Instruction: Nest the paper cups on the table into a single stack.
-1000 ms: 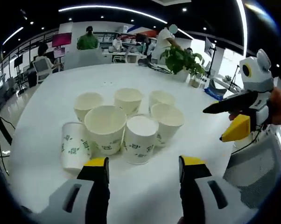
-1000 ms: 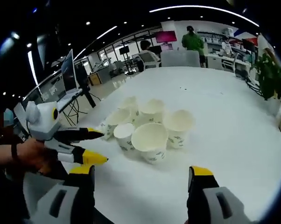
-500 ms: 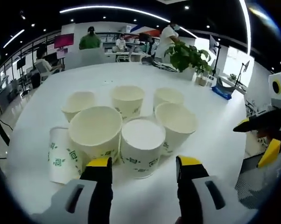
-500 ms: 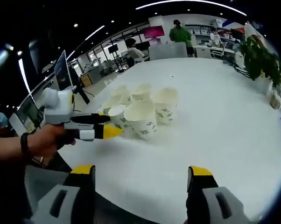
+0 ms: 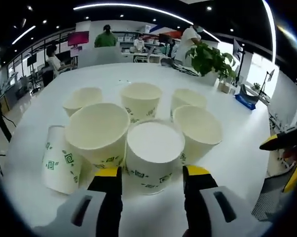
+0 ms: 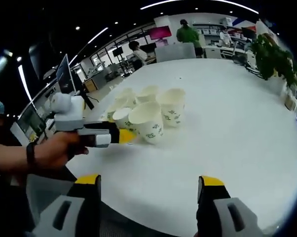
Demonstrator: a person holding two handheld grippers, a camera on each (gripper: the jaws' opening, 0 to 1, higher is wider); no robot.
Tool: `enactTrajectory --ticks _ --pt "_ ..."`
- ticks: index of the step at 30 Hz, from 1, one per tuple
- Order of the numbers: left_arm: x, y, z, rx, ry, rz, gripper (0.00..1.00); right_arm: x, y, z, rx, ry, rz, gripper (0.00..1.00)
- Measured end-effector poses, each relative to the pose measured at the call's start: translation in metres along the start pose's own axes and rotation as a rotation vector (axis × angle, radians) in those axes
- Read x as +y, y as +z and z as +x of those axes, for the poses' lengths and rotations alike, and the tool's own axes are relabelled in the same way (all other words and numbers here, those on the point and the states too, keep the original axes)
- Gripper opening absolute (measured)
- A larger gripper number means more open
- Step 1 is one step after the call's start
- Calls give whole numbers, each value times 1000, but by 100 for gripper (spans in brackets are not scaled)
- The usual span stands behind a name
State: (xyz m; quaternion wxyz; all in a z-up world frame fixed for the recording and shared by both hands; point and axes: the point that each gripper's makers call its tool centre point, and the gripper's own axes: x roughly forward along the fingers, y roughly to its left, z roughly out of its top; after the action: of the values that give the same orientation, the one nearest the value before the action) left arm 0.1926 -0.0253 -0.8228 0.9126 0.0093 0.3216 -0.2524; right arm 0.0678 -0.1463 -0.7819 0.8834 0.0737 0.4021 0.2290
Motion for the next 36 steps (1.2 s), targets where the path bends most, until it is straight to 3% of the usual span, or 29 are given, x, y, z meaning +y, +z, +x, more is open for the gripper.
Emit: enactTrajectory --ticks 3,11,24,36 --pt "3 -2 4 5 15 14 39 1 -2 0 1 2 3 81" --pt "7 -1 1 -10 1 -15 36 2 -5 1 8 11 7 80" --pt "3 -8 -34 -29 -40 -50 34 25 -7 15 23 80 -32 75" --pt "6 -3 -65 -79 -100 -163 34 41 4 27 9 119 -75 72"
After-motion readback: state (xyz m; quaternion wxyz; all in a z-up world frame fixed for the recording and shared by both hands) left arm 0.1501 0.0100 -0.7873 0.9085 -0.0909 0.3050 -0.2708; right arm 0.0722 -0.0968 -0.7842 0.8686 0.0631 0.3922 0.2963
